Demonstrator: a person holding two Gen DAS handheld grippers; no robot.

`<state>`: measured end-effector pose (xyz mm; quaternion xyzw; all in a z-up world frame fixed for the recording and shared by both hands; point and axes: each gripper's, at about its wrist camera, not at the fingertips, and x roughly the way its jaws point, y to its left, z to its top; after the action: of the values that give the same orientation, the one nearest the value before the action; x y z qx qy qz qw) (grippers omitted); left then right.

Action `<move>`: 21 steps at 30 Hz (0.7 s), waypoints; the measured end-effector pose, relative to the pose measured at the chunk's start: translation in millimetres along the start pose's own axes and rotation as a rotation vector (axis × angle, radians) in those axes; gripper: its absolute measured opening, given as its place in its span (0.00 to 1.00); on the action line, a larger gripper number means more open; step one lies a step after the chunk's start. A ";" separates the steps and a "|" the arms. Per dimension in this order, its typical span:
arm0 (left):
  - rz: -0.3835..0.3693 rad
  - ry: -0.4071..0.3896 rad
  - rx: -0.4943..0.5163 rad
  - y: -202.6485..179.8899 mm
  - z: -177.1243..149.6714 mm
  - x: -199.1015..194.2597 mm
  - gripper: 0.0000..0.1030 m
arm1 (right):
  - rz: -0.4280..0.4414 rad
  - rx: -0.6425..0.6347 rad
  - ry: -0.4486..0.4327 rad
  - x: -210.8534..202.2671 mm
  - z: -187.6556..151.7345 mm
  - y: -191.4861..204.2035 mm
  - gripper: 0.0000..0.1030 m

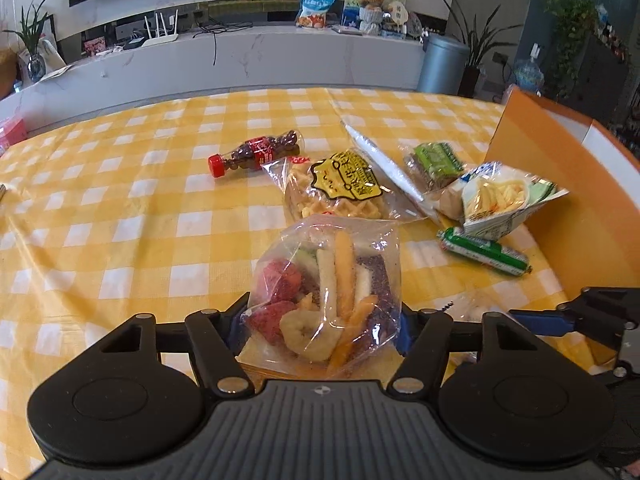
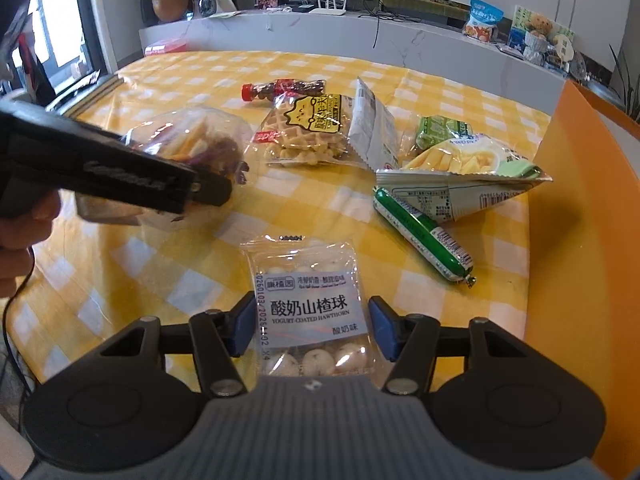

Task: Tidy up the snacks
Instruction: 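Grasp the clear dried-fruit bag with the left gripper while the right holds the ball pack, then carry both bags over the orange box while the right gripper opens to drop the ball pack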

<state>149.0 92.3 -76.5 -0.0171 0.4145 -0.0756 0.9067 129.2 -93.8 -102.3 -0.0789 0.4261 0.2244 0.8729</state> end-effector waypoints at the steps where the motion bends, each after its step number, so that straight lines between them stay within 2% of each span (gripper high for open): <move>1: -0.011 -0.004 -0.019 1.5 0.0 -3.8 0.74 | -0.003 0.002 -0.009 -1.6 0.0 -0.3 0.56; 7: -0.084 -0.076 -0.090 5.1 3.5 -36.1 0.74 | 0.045 -0.012 -0.107 -16.6 -0.3 2.7 0.56; 12: -0.124 -0.152 -0.129 5.4 10.8 -63.8 0.74 | 0.084 -0.026 -0.240 -43.6 2.1 9.1 0.56; 17: -0.144 -0.207 -0.123 -2.1 20.1 -84.8 0.74 | 0.096 0.074 -0.357 -88.7 11.8 -0.2 0.55; 21: -0.197 -0.255 -0.146 -8.2 26.0 -98.1 0.74 | 0.118 0.227 -0.470 -132.0 12.2 -30.2 0.55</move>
<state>104.3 98.2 14.9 -0.1328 0.2970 -0.1309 0.9365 80.9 -159.4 6.6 0.0987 0.2380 0.2379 0.9365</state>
